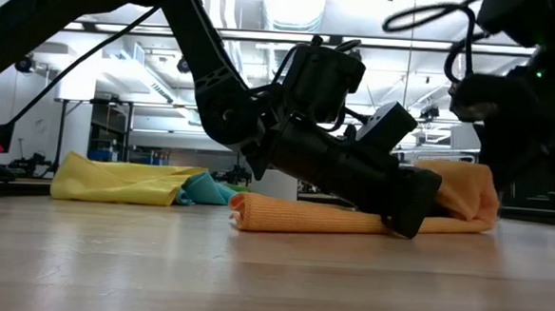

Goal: Roll microfiber towels into tight, uniform cylinder then place into a basket
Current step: Roll the orange microfiber cloth

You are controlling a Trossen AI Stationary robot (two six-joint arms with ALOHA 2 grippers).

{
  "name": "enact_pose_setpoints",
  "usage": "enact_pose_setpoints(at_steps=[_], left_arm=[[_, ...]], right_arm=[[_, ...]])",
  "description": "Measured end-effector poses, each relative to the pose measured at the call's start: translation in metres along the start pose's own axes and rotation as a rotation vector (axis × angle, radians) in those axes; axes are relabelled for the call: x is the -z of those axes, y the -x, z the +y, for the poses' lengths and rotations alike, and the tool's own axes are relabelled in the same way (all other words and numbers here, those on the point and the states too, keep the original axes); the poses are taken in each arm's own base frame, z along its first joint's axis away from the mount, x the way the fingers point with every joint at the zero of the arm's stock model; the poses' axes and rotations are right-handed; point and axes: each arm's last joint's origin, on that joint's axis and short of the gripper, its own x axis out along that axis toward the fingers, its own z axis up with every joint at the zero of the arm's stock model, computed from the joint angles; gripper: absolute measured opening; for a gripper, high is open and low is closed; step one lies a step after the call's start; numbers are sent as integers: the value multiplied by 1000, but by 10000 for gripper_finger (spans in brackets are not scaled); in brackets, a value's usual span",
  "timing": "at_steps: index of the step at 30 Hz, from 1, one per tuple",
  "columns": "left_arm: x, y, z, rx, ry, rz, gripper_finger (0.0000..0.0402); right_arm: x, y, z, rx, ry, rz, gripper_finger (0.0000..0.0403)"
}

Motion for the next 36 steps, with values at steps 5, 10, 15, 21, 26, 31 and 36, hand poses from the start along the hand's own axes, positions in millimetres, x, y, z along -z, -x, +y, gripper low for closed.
enact_pose_setpoints(at_steps=[5, 10, 15, 21, 26, 31, 36], left_arm=[[0, 0, 0, 0, 0, 1, 0], [0, 0, 0, 1, -1, 5, 0], [1, 0, 0, 0, -1, 6, 0], [1, 0, 0, 1, -1, 6, 0], [0, 0, 0, 0, 1, 2, 0], [-5, 3, 0, 3, -9, 18, 0], [-17, 10, 3, 8, -51, 91, 0]], right_arm=[[-5, 6, 10, -45, 19, 8, 8], [-5, 7, 14, -82, 23, 33, 8], [-7, 8, 20, -145, 30, 12, 8], [-7, 2, 22, -148, 45, -6, 8], [-4, -14, 23, -91, 62, -24, 8], [-4, -25, 25, -79, 88, -32, 8], [-5, -26, 25, -66, 104, -56, 8]])
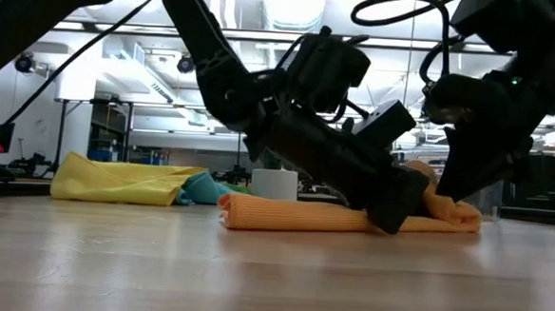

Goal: Roll microfiber towels into tight, uniform cylinder then place into a basket
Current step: Roll the orange microfiber cloth

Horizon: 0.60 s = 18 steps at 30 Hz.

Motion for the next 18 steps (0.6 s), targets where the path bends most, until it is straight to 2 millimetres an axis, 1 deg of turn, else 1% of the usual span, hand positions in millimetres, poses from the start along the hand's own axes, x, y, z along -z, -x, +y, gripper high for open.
enact_pose_setpoints(at_steps=[7, 12, 18], left_arm=[[-2, 3, 0, 6, -15, 26, 0], [-8, 10, -3, 19, -49, 40, 0], [-14, 19, -2, 33, -74, 84, 0]], right_arm=[[-7, 10, 1, -13, 14, -79, 8], [-11, 7, -1, -2, 10, -87, 8], [-14, 5, 2, -26, 28, -110, 8]])
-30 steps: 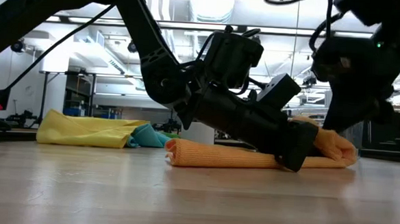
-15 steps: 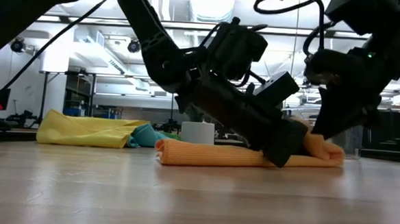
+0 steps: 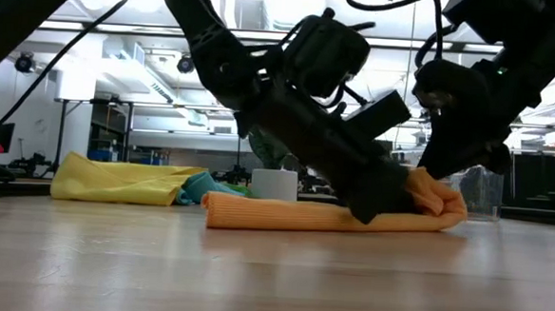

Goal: Roll microfiber towels into tight, uniform cylinder then place into a basket
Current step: Roll the orange microfiber cloth

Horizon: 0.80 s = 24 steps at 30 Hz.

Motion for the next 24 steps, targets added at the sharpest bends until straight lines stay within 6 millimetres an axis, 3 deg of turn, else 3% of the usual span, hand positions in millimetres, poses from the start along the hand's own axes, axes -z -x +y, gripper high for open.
enact_pose_setpoints(at_steps=[14, 24], left_arm=[[-12, 17, 5, 10, -9, 43, 0], [-15, 32, 6, 34, -6, 164, 0]], right_arm=[[-1, 0, 1, -12, 10, -7, 8], [-1, -1, 2, -17, 15, -7, 8]])
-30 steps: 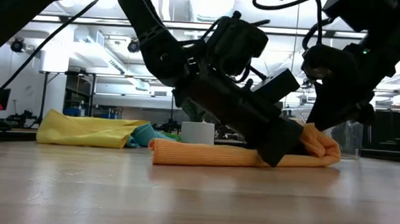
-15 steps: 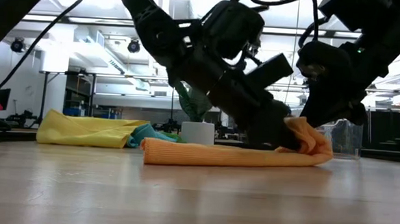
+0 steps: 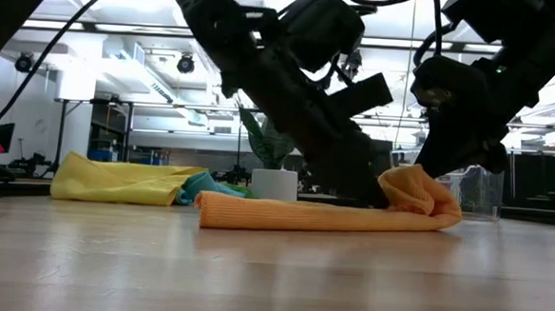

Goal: Roll microfiber towels into tight, uniform cylinder then place into a basket
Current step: Roll the orange microfiber cloth

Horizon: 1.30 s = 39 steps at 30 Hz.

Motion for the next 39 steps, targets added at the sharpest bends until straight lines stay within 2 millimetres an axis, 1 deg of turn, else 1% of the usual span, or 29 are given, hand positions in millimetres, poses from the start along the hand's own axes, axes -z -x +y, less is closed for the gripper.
enact_pose_setpoints(at_steps=[5, 8, 9, 12, 15, 17, 23, 26, 29, 32, 37, 39], left_arm=[[-5, 18, -2, 24, 13, 75, 0], [-4, 25, -4, 30, 27, 91, 0], [-5, 24, -4, 27, 33, 67, 0], [-7, 19, -5, 18, 63, -28, 0], [-2, 11, -5, 11, 81, -79, 0], [4, 5, -5, 10, 99, -81, 0], [11, -7, 2, -25, 131, -103, 0], [8, -8, 6, -37, 143, -140, 0], [8, -8, 8, -40, 145, -140, 0], [9, -12, 10, -45, 150, -143, 0], [18, -27, 12, -42, 177, -116, 0], [17, -32, 11, -35, 179, -126, 0]], right_arm=[[0, 0, 1, -9, 15, 2, 8], [0, 0, 1, -12, 18, 1, 8], [0, 0, 1, -11, 22, 2, 8], [0, 0, 1, -15, 30, -1, 8], [-1, 0, 2, -18, 29, -4, 8], [-1, 0, 2, -19, 28, -4, 8], [-1, 0, 2, -21, 28, -5, 8], [-1, 0, 2, -23, 27, -6, 8], [-1, 0, 2, -25, 33, -8, 8], [-1, 0, 2, -25, 33, -8, 8], [-2, 0, 4, -37, 37, -16, 8], [-3, 0, 5, -52, 43, -22, 8]])
